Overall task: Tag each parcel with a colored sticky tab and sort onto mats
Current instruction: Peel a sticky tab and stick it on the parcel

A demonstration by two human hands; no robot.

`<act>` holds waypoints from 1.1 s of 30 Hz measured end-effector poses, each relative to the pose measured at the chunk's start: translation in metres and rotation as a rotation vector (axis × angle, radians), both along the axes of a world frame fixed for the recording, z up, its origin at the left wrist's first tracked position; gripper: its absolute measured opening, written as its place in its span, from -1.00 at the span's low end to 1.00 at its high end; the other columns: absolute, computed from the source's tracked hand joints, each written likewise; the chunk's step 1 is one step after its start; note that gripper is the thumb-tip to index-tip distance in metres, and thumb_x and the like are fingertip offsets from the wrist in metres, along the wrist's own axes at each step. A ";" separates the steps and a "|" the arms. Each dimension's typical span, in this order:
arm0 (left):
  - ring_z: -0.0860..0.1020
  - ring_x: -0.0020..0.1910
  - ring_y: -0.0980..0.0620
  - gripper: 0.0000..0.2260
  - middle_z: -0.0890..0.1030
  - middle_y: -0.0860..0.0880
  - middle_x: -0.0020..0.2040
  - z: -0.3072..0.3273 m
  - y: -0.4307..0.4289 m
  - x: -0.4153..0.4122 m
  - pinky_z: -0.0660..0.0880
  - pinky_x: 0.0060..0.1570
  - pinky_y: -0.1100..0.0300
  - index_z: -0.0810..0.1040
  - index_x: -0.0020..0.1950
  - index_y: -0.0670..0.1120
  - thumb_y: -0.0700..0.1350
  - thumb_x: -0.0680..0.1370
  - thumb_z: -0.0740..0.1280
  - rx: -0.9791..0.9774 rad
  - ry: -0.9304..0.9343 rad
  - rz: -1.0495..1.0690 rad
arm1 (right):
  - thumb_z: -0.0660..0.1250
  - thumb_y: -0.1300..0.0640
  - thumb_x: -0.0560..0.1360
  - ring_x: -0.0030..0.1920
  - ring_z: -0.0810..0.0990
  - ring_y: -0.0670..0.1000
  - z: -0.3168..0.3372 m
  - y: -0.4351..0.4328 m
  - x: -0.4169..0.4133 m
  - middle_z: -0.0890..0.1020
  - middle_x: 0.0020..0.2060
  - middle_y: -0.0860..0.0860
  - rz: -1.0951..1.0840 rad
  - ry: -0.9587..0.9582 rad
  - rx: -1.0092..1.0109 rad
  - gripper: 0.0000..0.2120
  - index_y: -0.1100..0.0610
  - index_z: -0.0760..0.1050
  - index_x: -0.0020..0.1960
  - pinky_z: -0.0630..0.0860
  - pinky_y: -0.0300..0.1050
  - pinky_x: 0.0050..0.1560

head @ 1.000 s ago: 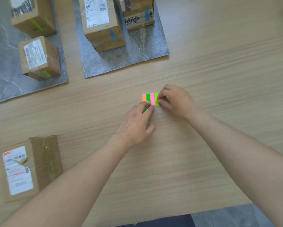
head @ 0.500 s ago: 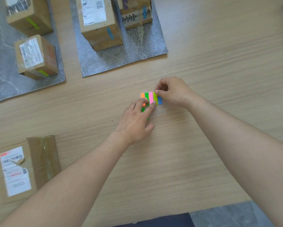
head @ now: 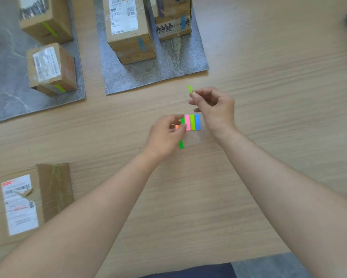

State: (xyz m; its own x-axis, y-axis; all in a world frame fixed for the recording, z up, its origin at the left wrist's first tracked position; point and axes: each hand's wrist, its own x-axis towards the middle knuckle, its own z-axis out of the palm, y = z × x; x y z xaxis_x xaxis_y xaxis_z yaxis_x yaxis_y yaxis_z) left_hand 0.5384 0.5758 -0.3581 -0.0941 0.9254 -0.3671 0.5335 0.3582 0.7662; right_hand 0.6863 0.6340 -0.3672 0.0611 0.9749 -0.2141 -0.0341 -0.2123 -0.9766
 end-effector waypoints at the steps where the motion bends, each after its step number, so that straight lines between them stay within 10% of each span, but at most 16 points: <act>1: 0.59 -0.07 0.08 -0.83 0.66 -0.03 -0.01 0.009 0.006 -0.003 0.48 0.01 0.23 0.69 0.12 -0.07 -0.08 0.56 0.39 -0.038 -0.142 0.210 | 0.49 0.25 0.51 -0.18 0.72 0.00 0.002 -0.006 -0.004 0.73 -0.21 0.03 0.045 -0.031 0.046 -0.94 0.11 0.68 -0.06 0.66 -0.05 -0.13; 5: 0.61 -0.08 0.00 -0.91 0.63 -0.02 -0.18 0.040 0.012 -0.022 0.56 0.17 -0.01 0.66 -0.18 -0.03 -0.08 0.52 0.49 -0.103 -0.398 0.508 | 0.53 0.27 0.47 -0.11 0.71 -0.12 0.012 -0.027 -0.019 0.73 -0.13 -0.09 0.178 -0.152 0.241 -0.90 0.15 0.72 -0.03 0.61 -0.21 0.00; 15: 0.62 -0.16 0.26 -0.93 0.69 0.15 -0.19 0.089 -0.035 -0.064 0.53 0.27 -0.06 0.66 -0.14 -0.06 -0.15 0.49 0.52 0.042 -0.446 0.490 | 0.52 0.31 0.47 -0.08 0.72 -0.11 0.052 -0.061 -0.056 0.73 -0.09 0.03 0.376 -0.243 0.450 -0.90 0.24 0.72 -0.02 0.61 -0.25 -0.01; 22: 0.60 -0.21 0.28 -0.94 0.68 0.20 -0.21 0.110 -0.084 -0.113 0.54 0.25 -0.04 0.66 -0.15 -0.04 -0.14 0.51 0.51 0.120 -0.433 0.552 | 0.46 0.36 0.47 -0.10 0.73 -0.09 0.087 -0.101 -0.100 0.74 -0.08 -0.02 0.460 -0.255 0.337 -0.78 0.18 0.69 0.08 0.63 -0.18 0.01; 33: 0.57 -0.24 0.21 -0.93 0.65 0.17 -0.24 0.116 -0.203 -0.235 0.57 0.20 -0.04 0.67 -0.16 -0.01 -0.11 0.49 0.53 0.170 -0.386 0.580 | 0.19 0.17 0.69 0.42 0.48 -0.05 0.105 -0.213 -0.228 0.50 0.43 0.03 0.349 -0.019 -0.057 -0.58 0.11 0.35 0.55 0.43 -0.01 0.45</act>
